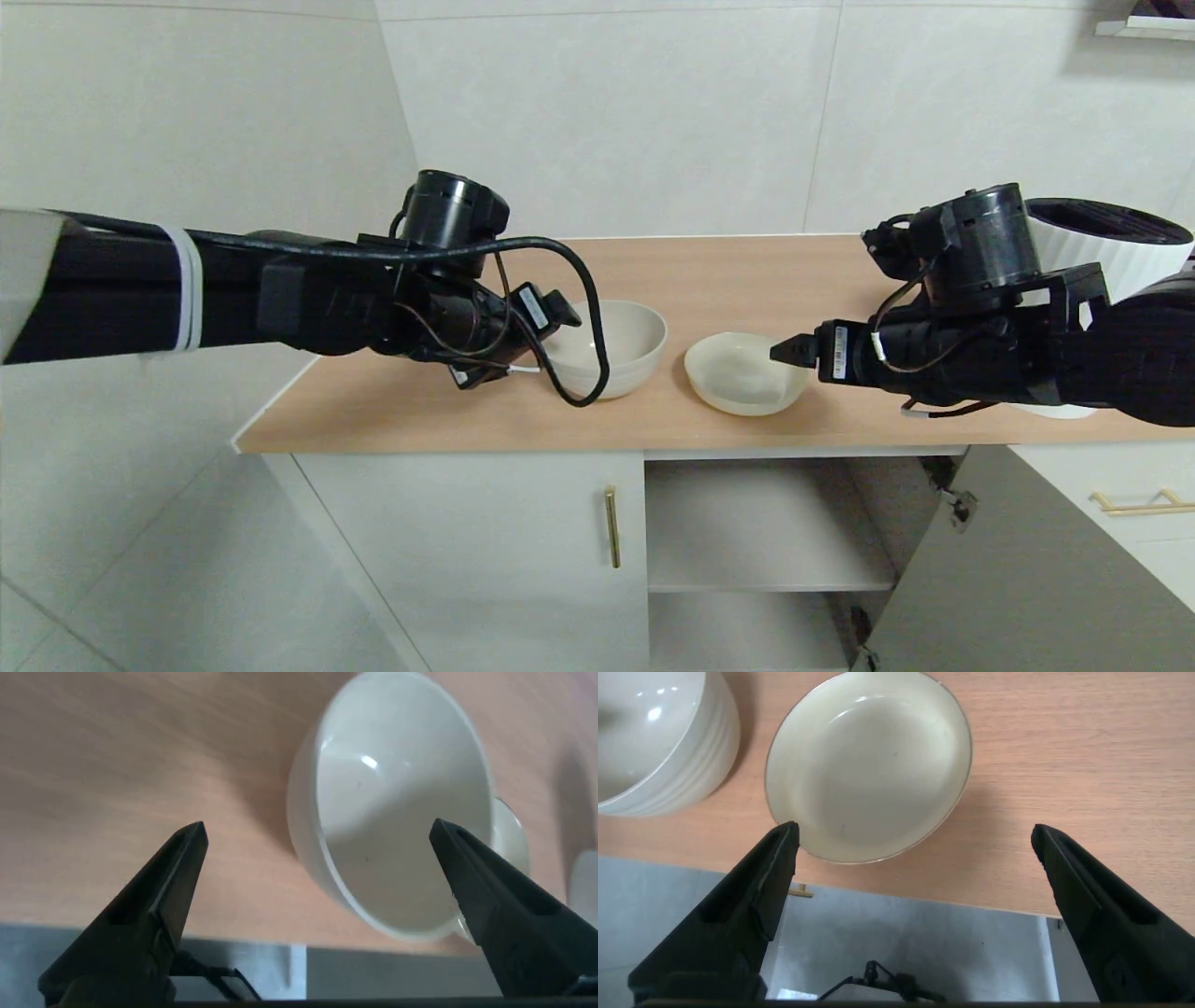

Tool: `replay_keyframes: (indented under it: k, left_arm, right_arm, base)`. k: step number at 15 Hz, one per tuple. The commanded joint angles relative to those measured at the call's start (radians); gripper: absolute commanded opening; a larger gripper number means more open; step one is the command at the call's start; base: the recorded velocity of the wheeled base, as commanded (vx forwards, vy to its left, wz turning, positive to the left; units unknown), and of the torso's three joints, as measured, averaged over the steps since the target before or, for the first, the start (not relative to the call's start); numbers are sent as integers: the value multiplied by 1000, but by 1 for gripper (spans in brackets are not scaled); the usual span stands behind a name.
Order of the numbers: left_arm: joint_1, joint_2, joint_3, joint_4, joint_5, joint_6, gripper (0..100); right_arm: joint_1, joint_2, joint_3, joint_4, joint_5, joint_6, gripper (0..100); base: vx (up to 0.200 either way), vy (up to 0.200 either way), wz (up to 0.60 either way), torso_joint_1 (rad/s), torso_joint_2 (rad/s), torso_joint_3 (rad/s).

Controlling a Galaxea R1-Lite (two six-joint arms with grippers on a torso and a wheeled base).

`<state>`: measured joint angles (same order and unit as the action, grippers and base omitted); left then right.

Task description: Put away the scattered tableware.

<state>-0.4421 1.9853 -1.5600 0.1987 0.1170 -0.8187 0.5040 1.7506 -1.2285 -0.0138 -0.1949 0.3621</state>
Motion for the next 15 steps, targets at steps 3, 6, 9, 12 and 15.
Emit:
replay_keyframes:
  k: [3, 6, 9, 12, 15]
  left_arm:
    - [5, 36, -17, -1, 0, -7, 100]
    - [5, 36, -17, -1, 0, -7, 0]
    - [5, 38, -17, 1, 0, -7, 0]
    - [5, 32, -17, 1, 0, -7, 0]
    - [5, 18, -15, 2, -2, -7, 0]
  right_arm:
    - [1, -5, 0, 0, 0, 1, 100]
    - [1, -5, 0, 0, 0, 1, 100]
    - [1, -5, 0, 0, 0, 1, 100]
    - [1, -5, 0, 0, 0, 1, 100]
    - [1, 0, -6, 0, -1, 12, 100]
  base:
    - [0, 0, 0, 0, 0, 0]
    - [0, 0, 0, 0, 0, 0]
    - [0, 0, 0, 0, 0, 0]
    - [0, 0, 0, 0, 0, 0]
    - [0, 0, 0, 0, 0, 0]
